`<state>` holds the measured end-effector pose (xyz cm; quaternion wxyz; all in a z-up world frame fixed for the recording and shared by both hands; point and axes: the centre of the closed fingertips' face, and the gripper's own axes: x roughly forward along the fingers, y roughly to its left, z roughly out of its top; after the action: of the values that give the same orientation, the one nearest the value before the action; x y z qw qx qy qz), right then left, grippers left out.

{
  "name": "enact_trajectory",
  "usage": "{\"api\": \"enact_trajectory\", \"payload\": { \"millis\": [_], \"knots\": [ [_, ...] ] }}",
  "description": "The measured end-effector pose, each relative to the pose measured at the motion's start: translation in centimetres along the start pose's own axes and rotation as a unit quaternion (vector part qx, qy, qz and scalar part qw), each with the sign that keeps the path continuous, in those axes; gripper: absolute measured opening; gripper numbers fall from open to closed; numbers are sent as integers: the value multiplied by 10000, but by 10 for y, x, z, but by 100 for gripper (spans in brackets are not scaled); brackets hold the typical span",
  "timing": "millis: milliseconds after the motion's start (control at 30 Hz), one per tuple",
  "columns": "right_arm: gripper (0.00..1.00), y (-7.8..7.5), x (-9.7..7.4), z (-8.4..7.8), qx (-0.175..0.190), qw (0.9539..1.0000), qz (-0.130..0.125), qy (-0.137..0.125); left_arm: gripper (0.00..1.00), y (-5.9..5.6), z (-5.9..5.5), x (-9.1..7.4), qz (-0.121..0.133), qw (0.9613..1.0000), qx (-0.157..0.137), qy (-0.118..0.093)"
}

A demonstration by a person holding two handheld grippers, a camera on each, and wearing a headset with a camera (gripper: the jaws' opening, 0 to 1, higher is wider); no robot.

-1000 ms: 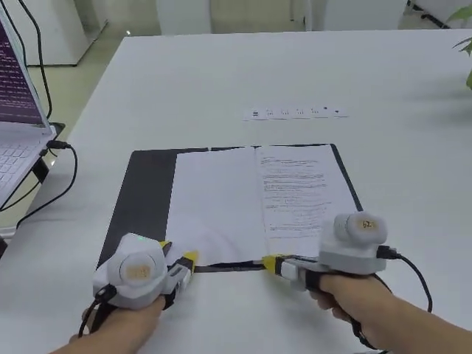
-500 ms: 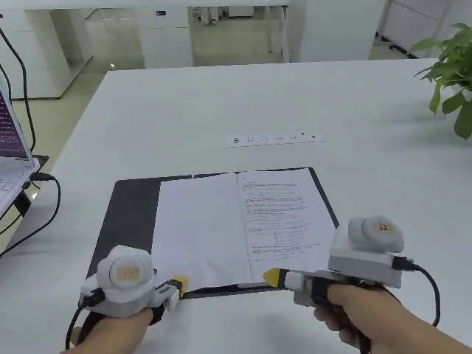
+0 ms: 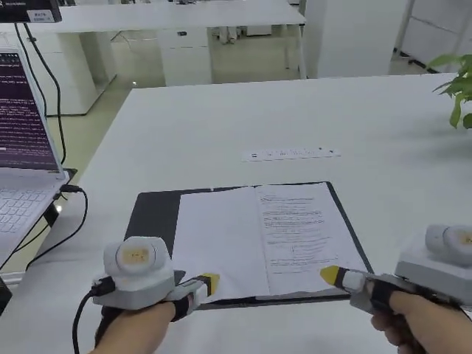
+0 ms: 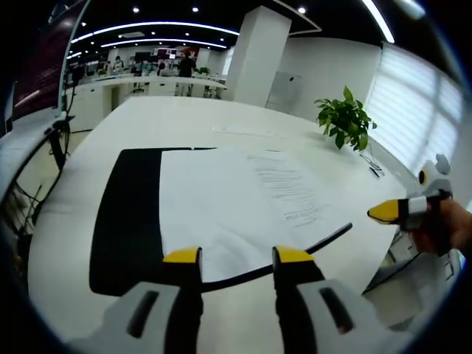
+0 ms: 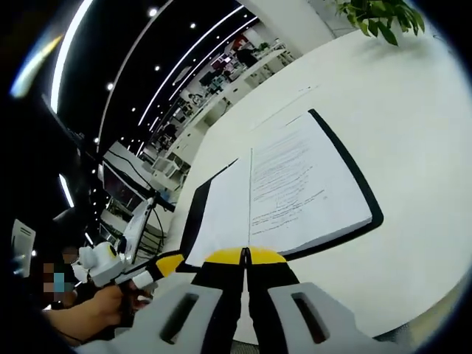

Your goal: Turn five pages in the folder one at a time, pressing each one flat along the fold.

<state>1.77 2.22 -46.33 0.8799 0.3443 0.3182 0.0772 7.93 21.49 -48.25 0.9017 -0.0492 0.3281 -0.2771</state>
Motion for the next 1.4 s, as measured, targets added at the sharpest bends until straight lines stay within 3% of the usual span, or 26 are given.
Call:
{"api": "enact_trajectory", "payload": {
  "millis": [133,467,600,733,833,967,1100,1200,1300,1400],
  "knots": [
    [1,-16,-6,5,-265,9992,-294,-90,41,-6,1,-10,4,9999,135,-81],
    [26,-31,-18,14,-453,9978,-453,-179,48,-4,2,-26,44,9998,164,-128],
    [41,-29,-23,23,-689,9963,-437,-286,56,-3,2,-30,9,9998,153,-157],
    [52,-27,-29,36,-1481,9868,-511,-400,61,0,3,-36,18,9995,253,-199],
    [60,-27,-31,39,-1934,9791,-536,-339,65,2,5,-41,38,9993,272,-245],
    [76,-23,-32,41,-2314,9709,-490,-367,71,7,4,-45,83,9991,328,-268],
    [86,-20,-32,40,-2448,9679,-396,-396,77,12,4,-49,132,9989,323,-304],
    [99,-15,-31,42,-2570,9645,-266,-543,86,14,5,-51,176,9986,344,-374],
    [100,-13,-32,41,-2583,9643,-194,-550,96,17,9,-54,227,9981,281,-492],
    [100,-17,-33,41,-2587,9640,-226,-568,99,19,10,-58,304,9976,351,-516]
  ]
}}
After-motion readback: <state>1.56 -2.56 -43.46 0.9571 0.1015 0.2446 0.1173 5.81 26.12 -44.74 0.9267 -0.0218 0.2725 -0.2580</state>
